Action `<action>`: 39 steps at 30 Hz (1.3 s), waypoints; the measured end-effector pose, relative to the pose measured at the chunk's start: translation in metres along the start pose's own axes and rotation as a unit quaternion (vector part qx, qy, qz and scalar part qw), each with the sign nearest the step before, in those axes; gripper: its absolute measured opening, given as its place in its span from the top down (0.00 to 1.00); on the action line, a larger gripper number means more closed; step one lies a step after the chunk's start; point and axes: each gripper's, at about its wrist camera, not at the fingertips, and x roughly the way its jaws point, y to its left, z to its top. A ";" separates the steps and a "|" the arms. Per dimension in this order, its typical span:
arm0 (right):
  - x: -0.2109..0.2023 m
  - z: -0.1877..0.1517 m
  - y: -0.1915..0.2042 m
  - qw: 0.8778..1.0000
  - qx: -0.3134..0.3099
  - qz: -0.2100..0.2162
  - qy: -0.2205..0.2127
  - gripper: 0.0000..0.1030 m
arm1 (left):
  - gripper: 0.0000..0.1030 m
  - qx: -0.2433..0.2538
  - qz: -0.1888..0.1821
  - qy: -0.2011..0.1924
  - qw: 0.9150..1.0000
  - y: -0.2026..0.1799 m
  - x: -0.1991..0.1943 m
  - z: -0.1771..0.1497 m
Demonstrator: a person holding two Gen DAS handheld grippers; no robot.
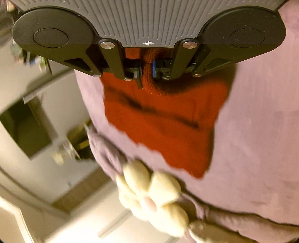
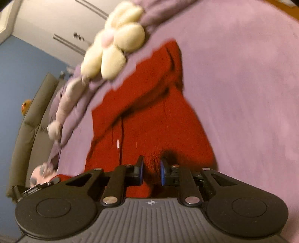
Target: Fold small clothes
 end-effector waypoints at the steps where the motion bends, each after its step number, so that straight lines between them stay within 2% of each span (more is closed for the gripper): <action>1: 0.007 0.011 0.003 1.000 0.004 -0.005 -0.012 0.85 | 0.89 -0.019 0.002 -0.009 1.000 0.006 0.008 0.009; 3: 0.023 0.029 0.008 0.999 0.007 -0.025 -0.036 0.85 | 0.89 -0.066 0.031 -0.035 0.997 0.019 0.029 0.023; 6: 0.040 0.049 0.013 0.994 0.002 -0.065 -0.086 0.82 | 0.87 -0.079 0.104 -0.060 0.990 0.032 0.053 0.034; 9: 0.047 0.060 0.008 0.986 0.005 -0.100 -0.134 0.59 | 0.73 -0.066 0.135 -0.090 0.985 0.043 0.056 0.035; 10: 0.048 0.060 0.007 0.983 -0.013 -0.108 -0.145 0.55 | 0.61 -0.053 0.140 -0.098 0.984 0.046 0.052 0.034; 11: 0.050 0.060 0.005 0.982 -0.032 -0.115 -0.147 0.53 | 0.52 -0.032 0.145 -0.106 0.983 0.049 0.051 0.032; 12: 0.052 0.058 0.004 0.981 -0.054 -0.123 -0.142 0.49 | 0.48 -0.014 0.143 -0.106 0.984 0.053 0.049 0.031; 14: 0.058 0.055 0.000 0.980 -0.098 -0.119 -0.122 0.43 | 0.35 0.018 0.134 -0.076 0.988 0.060 0.055 0.028; 16: 0.068 0.052 -0.002 0.977 -0.128 -0.134 -0.107 0.32 | 0.30 0.035 0.139 -0.047 0.989 0.064 0.064 0.025; 18: 0.081 0.053 -0.004 0.974 -0.148 -0.143 -0.091 0.29 | 0.26 0.050 0.139 -0.027 0.989 0.065 0.077 0.024; 21: 0.099 0.055 -0.007 0.977 -0.146 -0.139 -0.065 0.29 | 0.16 0.053 0.127 -0.011 0.990 0.064 0.094 0.026; 23: 0.106 0.055 -0.010 0.980 -0.136 -0.136 -0.053 0.29 | 0.20 0.048 0.125 0.001 0.991 0.065 0.107 0.029; 24: 0.108 0.055 -0.011 0.981 -0.130 -0.132 -0.056 0.32 | 0.23 0.049 0.127 -0.002 0.991 0.064 0.112 0.031; 25: 0.108 0.054 -0.011 0.981 -0.129 -0.131 -0.060 0.43 | 0.38 0.053 0.132 -0.009 0.990 0.062 0.114 0.031; 26: 0.108 0.052 -0.009 0.981 -0.131 -0.131 -0.065 0.52 | 0.59 0.058 0.138 -0.016 0.989 0.060 0.114 0.032; 27: 0.108 0.051 -0.007 0.979 -0.138 -0.134 -0.069 0.64 | 0.68 0.064 0.145 -0.023 0.987 0.056 0.114 0.033; 28: 0.108 0.050 -0.005 0.977 -0.147 -0.136 -0.072 0.73 | 0.81 0.071 0.150 -0.028 0.986 0.053 0.113 0.033; 29: 0.109 0.048 -0.001 0.974 -0.162 -0.140 -0.078 0.78 | 0.87 0.079 0.152 -0.033 0.985 0.050 0.111 0.033; 33: 0.106 0.039 0.021 0.957 -0.222 -0.162 -0.090 0.87 | 0.89 0.105 0.137 -0.052 0.984 0.034 0.096 0.035; 36: 0.087 0.035 0.046 0.944 -0.270 -0.152 -0.115 0.90 | 0.89 0.124 0.101 -0.081 0.984 0.010 0.069 0.042; 39: 0.067 0.035 0.071 0.926 -0.316 -0.140 -0.155 0.90 | 0.89 0.157 0.082 -0.131 0.975 -0.017 0.044 0.056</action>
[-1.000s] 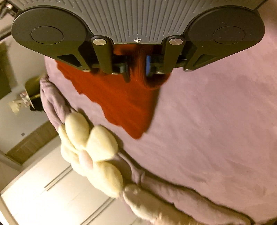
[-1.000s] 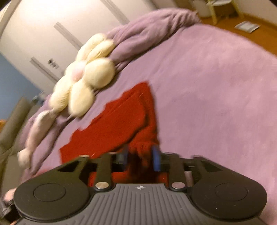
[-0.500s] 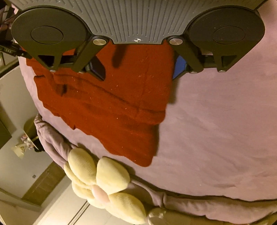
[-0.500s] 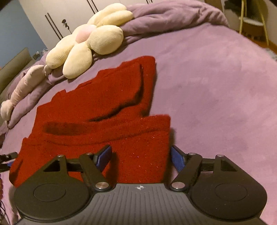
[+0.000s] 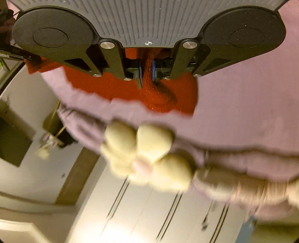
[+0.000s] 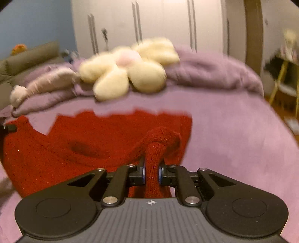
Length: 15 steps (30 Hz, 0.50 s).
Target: Fold small clothes
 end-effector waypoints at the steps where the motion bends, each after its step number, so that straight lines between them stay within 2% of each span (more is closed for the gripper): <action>1: -0.005 0.008 0.003 1.000 -0.009 -0.005 -0.019 0.90 | 0.89 0.007 0.003 -0.019 1.000 -0.004 -0.003 0.008; 4: -0.008 0.029 0.003 0.997 -0.008 -0.035 -0.075 0.89 | 0.89 0.001 0.026 -0.059 0.998 -0.003 0.002 0.026; 6: 0.003 0.037 -0.004 0.995 0.017 -0.042 -0.087 0.89 | 0.89 -0.017 0.037 -0.046 0.998 0.005 0.022 0.026; 7: 0.013 0.040 -0.009 0.995 0.032 -0.043 -0.079 0.88 | 0.88 -0.020 0.044 -0.030 0.998 0.009 0.034 0.024; 9: 0.043 0.038 -0.017 0.998 0.044 -0.039 -0.033 0.86 | 0.87 -0.034 0.057 0.022 0.998 0.022 0.067 0.008; 11: 0.071 0.029 -0.019 0.998 0.039 -0.046 0.007 0.83 | 0.75 -0.048 0.072 0.071 0.994 0.033 0.091 -0.009; 12: 0.083 0.024 -0.020 0.998 0.034 -0.047 0.030 0.82 | 0.72 -0.053 0.082 0.091 0.991 0.037 0.102 -0.019; 13: 0.093 0.020 -0.021 0.997 0.034 -0.054 0.048 0.80 | 0.63 -0.054 0.086 0.101 0.990 0.040 0.108 -0.025; 14: 0.095 0.014 -0.021 0.997 0.035 -0.053 0.053 0.79 | 0.59 -0.055 0.090 0.107 0.989 0.044 0.112 -0.031; 15: 0.099 0.011 -0.022 0.997 0.035 -0.049 0.056 0.78 | 0.59 -0.063 0.092 0.111 0.988 0.047 0.115 -0.035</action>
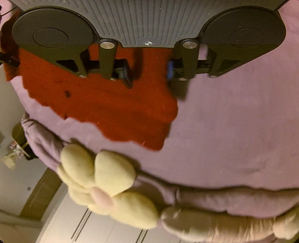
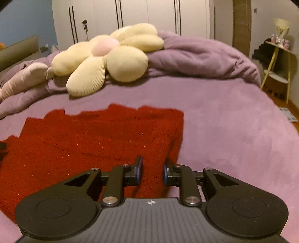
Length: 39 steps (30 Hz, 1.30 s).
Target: Fold small clothes
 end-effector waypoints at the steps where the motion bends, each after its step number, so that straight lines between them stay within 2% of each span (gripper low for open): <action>1: 0.003 -0.001 0.000 1.000 0.002 0.003 0.002 0.78 | 0.59 -0.009 -0.007 0.005 1.000 0.003 0.003 -0.002; 3: 0.007 -0.003 0.000 1.000 -0.001 0.004 0.003 0.79 | 0.67 -0.021 -0.019 0.006 1.000 0.008 0.006 -0.003; 4: 0.006 -0.004 0.001 1.000 -0.010 -0.001 0.002 0.85 | 0.90 -0.016 -0.021 0.003 1.000 0.007 0.005 -0.003; 5: 0.004 -0.004 0.006 1.000 -0.028 -0.006 -0.002 0.92 | 0.90 -0.007 -0.020 0.000 1.000 0.005 0.003 -0.002; 8: -0.016 0.001 0.026 0.995 -0.094 -0.012 -0.035 0.93 | 0.90 0.022 -0.024 -0.042 0.999 -0.011 -0.020 0.014; 11: -0.039 0.022 0.040 0.985 -0.134 -0.036 -0.106 0.93 | 0.90 0.031 -0.036 -0.103 0.994 -0.028 -0.043 0.043; 15: -0.023 0.060 0.052 0.972 -0.136 -0.109 -0.159 0.93 | 0.90 0.070 0.021 -0.176 0.982 -0.057 -0.037 0.076; 18: 0.007 0.078 0.055 0.960 -0.133 -0.163 -0.183 0.92 | 0.90 0.072 0.076 -0.188 0.977 -0.067 -0.003 0.086; 21: 0.046 0.079 0.059 0.954 -0.137 -0.199 -0.179 0.91 | 0.85 0.096 0.135 -0.170 0.971 -0.072 0.037 0.080; 23: 0.072 0.072 0.057 0.959 -0.140 -0.198 -0.149 0.86 | 0.79 0.092 0.147 -0.140 0.975 -0.065 0.056 0.073; 25: 0.086 0.065 0.052 0.965 -0.123 -0.199 -0.116 0.74 | 0.76 0.072 0.161 -0.120 0.977 -0.054 0.063 0.062; 26: 0.088 0.061 0.048 0.967 -0.108 -0.205 -0.105 0.69 | 0.69 0.064 0.164 -0.131 0.976 -0.047 0.056 0.056; 27: 0.083 0.057 0.043 0.966 -0.089 -0.213 -0.115 0.59 | 0.63 0.056 0.168 -0.158 0.971 -0.043 0.046 0.049; 28: 0.075 0.054 0.041 0.963 -0.074 -0.223 -0.134 0.55 | 0.59 0.054 0.175 -0.185 0.966 -0.041 0.036 0.043; 29: 0.066 0.051 0.040 0.959 -0.063 -0.230 -0.156 0.54 | 0.59 0.060 0.179 -0.211 0.959 -0.043 0.026 0.038; 30: 0.057 0.047 0.043 0.960 -0.052 -0.212 -0.173 0.54 | 0.58 0.071 0.163 -0.229 0.957 -0.049 0.016 0.032; 31: 0.052 0.044 0.048 0.967 -0.043 -0.179 -0.177 0.54 | 0.51 0.073 0.133 -0.231 0.961 -0.056 0.010 0.029; 32: 0.048 0.040 0.059 0.976 -0.039 -0.124 -0.173 0.54 | 0.38 0.072 0.108 -0.221 0.967 -0.063 0.008 0.027; 33: 0.048 0.034 0.073 0.983 -0.045 -0.068 -0.165 0.54 | 0.34 0.073 0.082 -0.202 0.973 -0.073 0.011 0.025; 35: 0.050 0.016 0.104 0.985 -0.078 0.015 -0.151 0.54 | 0.33 0.083 0.049 -0.177 0.980 -0.087 0.021 0.019; 37: 0.059 0.000 0.135 0.980 -0.139 0.043 -0.137 0.54 | 0.27 0.113 0.038 -0.154 0.981 -0.098 0.036 0.015; 39: 0.073 -0.011 0.149 0.976 -0.182 0.035 -0.118 0.54 | 0.25 0.132 0.067 -0.134 0.980 -0.100 0.055 0.011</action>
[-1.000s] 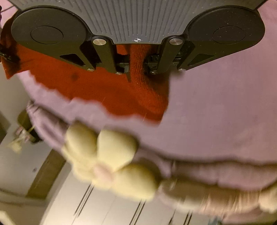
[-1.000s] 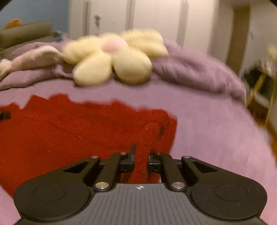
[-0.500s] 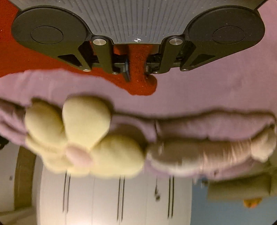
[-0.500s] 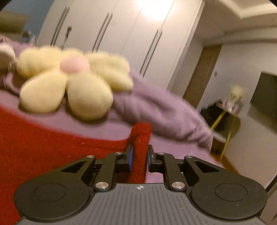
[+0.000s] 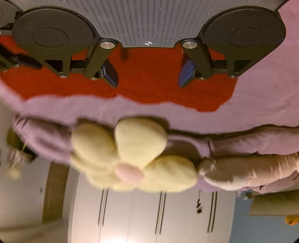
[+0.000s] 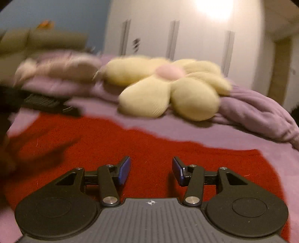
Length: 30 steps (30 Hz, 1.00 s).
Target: Fold small clothes
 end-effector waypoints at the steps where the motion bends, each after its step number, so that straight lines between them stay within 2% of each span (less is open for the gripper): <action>1: 0.004 -0.004 0.000 1.000 -0.011 -0.009 0.000 0.51 | 0.26 0.004 0.013 0.011 1.000 0.003 0.009 -0.005; 2: 0.007 -0.006 -0.006 1.000 -0.011 -0.022 -0.005 0.48 | 0.26 0.005 0.030 0.023 0.999 0.007 0.017 -0.008; 3: 0.011 -0.007 -0.019 0.999 -0.007 -0.054 0.004 0.47 | 0.26 0.001 0.038 0.022 0.999 0.012 0.020 -0.011; 6: 0.015 -0.014 -0.072 0.993 0.040 -0.112 0.018 0.46 | 0.21 -0.028 0.026 0.023 0.999 0.025 0.019 -0.016; 9: 0.005 -0.025 -0.116 0.984 0.077 -0.161 0.009 0.45 | 0.19 -0.028 0.030 0.023 0.999 0.025 0.021 -0.017; 10: 0.004 -0.030 -0.128 0.979 0.087 -0.185 0.015 0.32 | 0.18 -0.029 0.031 0.025 0.999 0.026 0.021 -0.017; 11: -0.001 -0.035 -0.142 0.974 0.117 -0.192 0.016 0.26 | 0.17 -0.029 0.033 0.026 0.999 0.026 0.021 -0.016; 12: -0.004 -0.038 -0.153 0.971 0.146 -0.191 0.018 0.22 | 0.17 -0.027 0.034 0.029 0.999 0.025 0.021 -0.015; 13: -0.005 -0.041 -0.157 0.970 0.156 -0.187 0.022 0.22 | 0.16 -0.024 0.037 0.032 0.999 0.024 0.023 -0.014; 16: -0.014 -0.038 -0.149 0.975 0.127 -0.182 0.030 0.22 | 0.14 -0.020 0.037 0.048 0.998 0.026 0.021 -0.010; 18: -0.024 -0.032 -0.148 0.975 0.137 -0.172 0.039 0.22 | 0.13 -0.025 0.033 0.061 0.997 0.031 0.014 -0.007; 20: -0.044 -0.034 -0.146 0.972 0.156 -0.170 0.049 0.22 | 0.12 -0.033 0.019 0.072 0.997 0.041 0.001 -0.008; 22: -0.072 -0.043 -0.151 0.970 0.190 -0.147 0.047 0.20 | 0.10 -0.034 -0.002 0.074 0.997 0.053 -0.020 -0.016; 24: -0.095 -0.055 -0.150 0.968 0.215 -0.119 0.053 0.20 | 0.09 -0.028 -0.010 0.076 0.997 0.065 -0.041 -0.027; 27: -0.118 -0.073 -0.147 0.967 0.217 -0.112 0.074 0.19 | 0.09 -0.027 -0.013 0.093 0.995 0.082 -0.064 -0.046; 30: -0.133 -0.082 -0.149 0.966 0.237 -0.079 0.071 0.19 | 0.09 -0.058 -0.062 0.105 0.991 0.096 -0.075 -0.054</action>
